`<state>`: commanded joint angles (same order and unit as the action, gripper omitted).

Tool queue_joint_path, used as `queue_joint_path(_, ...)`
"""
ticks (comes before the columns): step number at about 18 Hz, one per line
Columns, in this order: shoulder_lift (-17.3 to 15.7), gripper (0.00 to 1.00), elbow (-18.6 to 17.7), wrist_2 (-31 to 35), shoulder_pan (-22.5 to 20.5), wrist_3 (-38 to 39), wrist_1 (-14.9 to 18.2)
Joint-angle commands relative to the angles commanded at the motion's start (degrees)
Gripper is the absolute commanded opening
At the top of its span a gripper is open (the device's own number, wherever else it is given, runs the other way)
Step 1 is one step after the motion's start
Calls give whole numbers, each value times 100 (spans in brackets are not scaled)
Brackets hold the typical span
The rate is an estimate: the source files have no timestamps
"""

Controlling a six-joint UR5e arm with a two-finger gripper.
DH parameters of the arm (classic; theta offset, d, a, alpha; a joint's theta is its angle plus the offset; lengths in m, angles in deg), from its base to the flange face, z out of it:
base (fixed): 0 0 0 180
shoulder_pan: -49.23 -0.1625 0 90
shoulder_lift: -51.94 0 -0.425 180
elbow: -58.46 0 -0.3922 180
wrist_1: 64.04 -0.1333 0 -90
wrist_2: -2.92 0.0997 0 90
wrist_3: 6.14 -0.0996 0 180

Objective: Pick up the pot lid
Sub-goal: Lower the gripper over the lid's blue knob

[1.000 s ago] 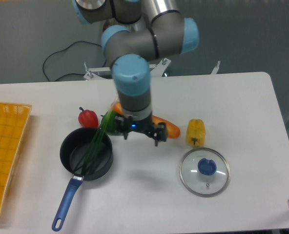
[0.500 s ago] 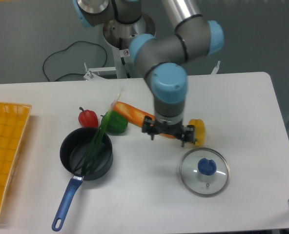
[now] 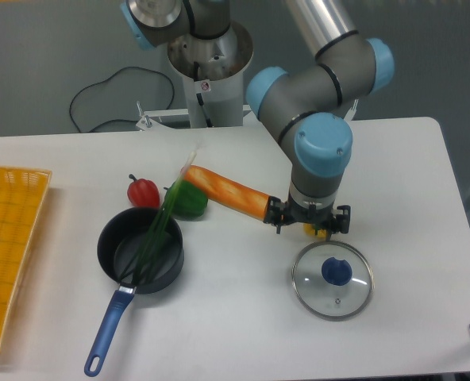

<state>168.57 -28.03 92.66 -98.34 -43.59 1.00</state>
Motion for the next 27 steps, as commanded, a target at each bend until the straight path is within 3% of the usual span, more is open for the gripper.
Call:
queue_joint_path(5,219,100,158,0,-175,0,-26)
queue_joint_path(8,351,100,185,-9,-298,-43,-280)
queue_joint_path(12,641,100,395,-35,-281,-70,-334)
queue_joint_path(27,1002,100,686,-62,-308,-334,-457)
